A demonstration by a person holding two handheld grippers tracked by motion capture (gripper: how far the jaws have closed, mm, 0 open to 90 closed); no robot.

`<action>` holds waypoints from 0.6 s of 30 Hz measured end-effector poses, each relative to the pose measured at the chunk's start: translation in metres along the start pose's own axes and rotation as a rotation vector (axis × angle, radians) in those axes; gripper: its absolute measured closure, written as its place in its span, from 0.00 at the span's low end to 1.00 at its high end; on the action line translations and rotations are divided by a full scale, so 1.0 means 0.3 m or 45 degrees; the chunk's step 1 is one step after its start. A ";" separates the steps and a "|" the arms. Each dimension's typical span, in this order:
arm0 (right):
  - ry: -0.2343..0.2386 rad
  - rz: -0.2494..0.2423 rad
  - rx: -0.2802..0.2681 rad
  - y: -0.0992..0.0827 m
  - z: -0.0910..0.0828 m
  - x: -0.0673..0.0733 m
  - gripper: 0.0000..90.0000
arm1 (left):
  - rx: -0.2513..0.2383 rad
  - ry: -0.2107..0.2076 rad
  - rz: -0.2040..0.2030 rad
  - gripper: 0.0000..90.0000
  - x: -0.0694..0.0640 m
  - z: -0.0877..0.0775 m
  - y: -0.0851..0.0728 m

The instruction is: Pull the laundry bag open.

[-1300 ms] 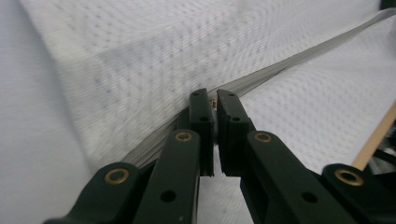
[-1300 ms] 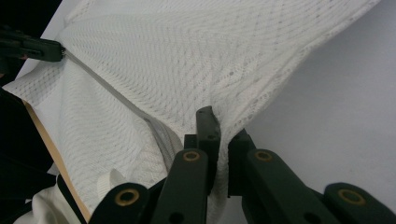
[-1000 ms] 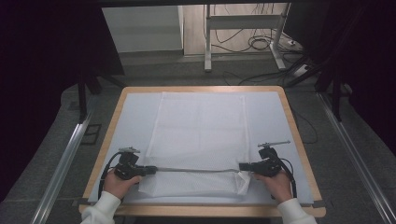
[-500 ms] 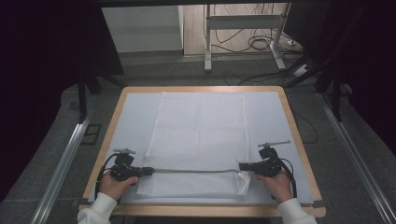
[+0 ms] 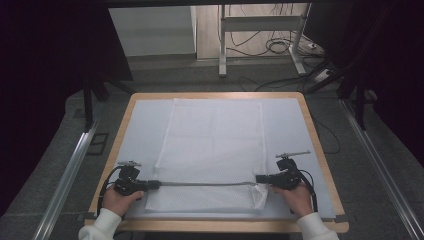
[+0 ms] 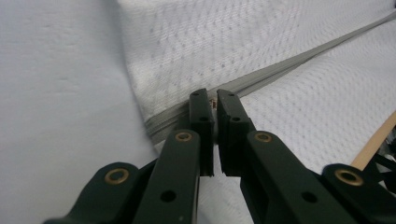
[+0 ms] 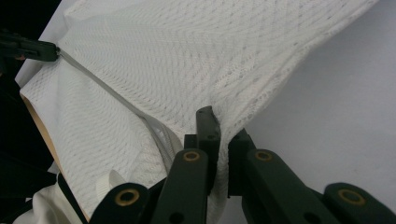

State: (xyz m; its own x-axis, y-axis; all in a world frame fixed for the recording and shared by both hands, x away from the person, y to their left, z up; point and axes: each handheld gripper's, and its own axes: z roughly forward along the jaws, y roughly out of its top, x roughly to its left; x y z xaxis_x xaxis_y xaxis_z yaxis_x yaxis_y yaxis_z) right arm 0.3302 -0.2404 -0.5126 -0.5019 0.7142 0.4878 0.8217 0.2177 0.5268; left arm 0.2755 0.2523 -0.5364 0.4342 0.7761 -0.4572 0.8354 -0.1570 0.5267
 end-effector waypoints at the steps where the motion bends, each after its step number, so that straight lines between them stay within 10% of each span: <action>1: -0.001 -0.001 0.001 0.000 0.000 0.000 0.97 | -0.002 0.005 -0.001 0.96 0.000 -0.002 -0.001; 18: 0.000 -0.002 0.006 0.000 0.001 -0.002 0.97 | -0.008 0.033 0.004 0.96 0.005 -0.012 -0.003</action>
State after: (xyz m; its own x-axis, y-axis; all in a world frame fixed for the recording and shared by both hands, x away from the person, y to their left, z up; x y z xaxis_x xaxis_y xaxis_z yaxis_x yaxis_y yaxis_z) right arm 0.3304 -0.2406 -0.5132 -0.5030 0.7140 0.4870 0.8222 0.2217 0.5242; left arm 0.2743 0.2559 -0.5349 0.4281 0.7911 -0.4370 0.8319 -0.1559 0.5326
